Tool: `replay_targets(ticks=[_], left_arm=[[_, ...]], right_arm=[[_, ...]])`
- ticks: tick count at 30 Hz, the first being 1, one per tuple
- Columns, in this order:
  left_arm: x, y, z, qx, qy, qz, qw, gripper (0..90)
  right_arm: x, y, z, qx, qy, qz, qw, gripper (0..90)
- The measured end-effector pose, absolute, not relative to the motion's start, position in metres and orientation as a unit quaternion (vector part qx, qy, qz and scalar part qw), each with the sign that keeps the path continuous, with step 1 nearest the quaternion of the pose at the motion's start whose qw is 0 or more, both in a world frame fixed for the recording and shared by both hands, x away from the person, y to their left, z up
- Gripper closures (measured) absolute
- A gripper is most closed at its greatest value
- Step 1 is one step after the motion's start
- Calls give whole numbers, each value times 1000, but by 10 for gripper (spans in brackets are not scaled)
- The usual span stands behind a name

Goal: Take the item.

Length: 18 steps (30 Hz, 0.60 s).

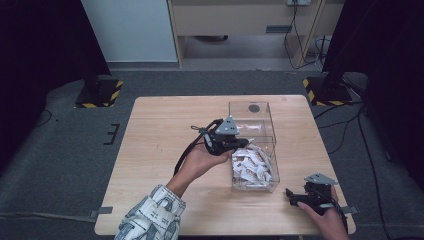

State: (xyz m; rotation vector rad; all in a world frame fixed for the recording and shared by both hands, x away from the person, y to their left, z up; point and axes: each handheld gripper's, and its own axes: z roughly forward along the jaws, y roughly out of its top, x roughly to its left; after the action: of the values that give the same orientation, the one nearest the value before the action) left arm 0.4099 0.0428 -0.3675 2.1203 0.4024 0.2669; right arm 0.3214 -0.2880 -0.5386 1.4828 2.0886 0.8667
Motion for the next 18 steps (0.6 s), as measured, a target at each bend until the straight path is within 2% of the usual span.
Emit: replay_targets(ticks=[18], left_arm=[[417, 71, -357, 848, 186, 128, 479, 896]], right_arm=[[321, -288, -539, 535, 754, 313, 217, 8]])
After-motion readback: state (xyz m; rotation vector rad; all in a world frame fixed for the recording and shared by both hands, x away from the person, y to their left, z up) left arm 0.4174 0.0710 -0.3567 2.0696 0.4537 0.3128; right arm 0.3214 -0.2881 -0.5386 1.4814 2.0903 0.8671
